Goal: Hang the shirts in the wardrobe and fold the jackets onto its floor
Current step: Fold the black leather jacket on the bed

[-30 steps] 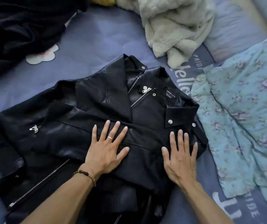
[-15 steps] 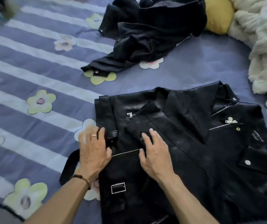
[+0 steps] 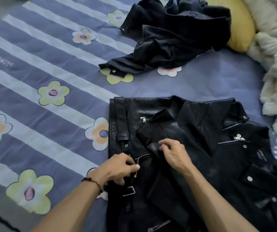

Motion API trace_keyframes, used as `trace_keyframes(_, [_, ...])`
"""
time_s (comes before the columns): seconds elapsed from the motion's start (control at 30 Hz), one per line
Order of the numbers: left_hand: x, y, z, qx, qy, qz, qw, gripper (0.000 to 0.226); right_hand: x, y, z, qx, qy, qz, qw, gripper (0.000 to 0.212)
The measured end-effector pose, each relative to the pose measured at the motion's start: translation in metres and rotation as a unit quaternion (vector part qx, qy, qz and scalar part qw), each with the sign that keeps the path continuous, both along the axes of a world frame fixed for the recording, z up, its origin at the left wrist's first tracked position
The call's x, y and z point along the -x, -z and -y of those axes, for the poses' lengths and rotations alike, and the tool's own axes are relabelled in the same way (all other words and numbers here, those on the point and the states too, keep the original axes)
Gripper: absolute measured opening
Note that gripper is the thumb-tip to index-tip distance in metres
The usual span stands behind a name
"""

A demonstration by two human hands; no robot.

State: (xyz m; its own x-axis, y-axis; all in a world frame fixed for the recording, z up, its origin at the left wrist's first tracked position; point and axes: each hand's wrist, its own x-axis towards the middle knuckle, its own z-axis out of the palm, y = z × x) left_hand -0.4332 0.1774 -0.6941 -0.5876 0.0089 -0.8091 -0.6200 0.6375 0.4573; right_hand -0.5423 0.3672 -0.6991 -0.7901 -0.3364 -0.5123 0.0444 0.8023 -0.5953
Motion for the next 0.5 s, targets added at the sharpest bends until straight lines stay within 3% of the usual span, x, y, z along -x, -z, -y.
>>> trace_keyframes(0.07, [0.009,0.003,0.005,0.052,0.029,0.000,0.998,0.042,0.004,0.005,-0.008,-0.029,-0.016,-0.012,0.999,0.024])
trace_keyframes(0.13, [0.022,0.012,0.008,0.173,0.060,-0.086,0.979,0.040,0.003,0.013,-0.015,-0.060,-0.055,-0.010,0.997,0.023])
trace_keyframes(0.2, [0.037,0.021,0.011,0.205,0.006,-0.143,0.968,0.035,-0.002,0.015,-0.016,-0.077,-0.108,-0.001,0.991,0.029])
trace_keyframes(0.27, [0.051,0.027,0.015,0.171,-0.063,-0.119,0.976,0.038,-0.005,0.015,-0.012,-0.083,-0.173,-0.006,0.981,0.042])
trace_keyframes(0.37, [0.055,0.031,0.019,0.131,-0.075,-0.089,0.985,0.042,-0.021,0.012,0.010,-0.056,-0.267,0.006,0.962,0.070])
trace_keyframes(0.43, [0.048,0.032,0.022,0.153,-0.069,-0.080,0.983,0.047,-0.031,0.015,0.029,-0.043,-0.280,0.040,0.958,0.068])
trace_keyframes(0.5, [0.039,0.030,0.022,0.229,-0.040,-0.059,0.971,0.057,-0.037,0.023,0.040,-0.030,-0.265,0.067,0.961,0.052])
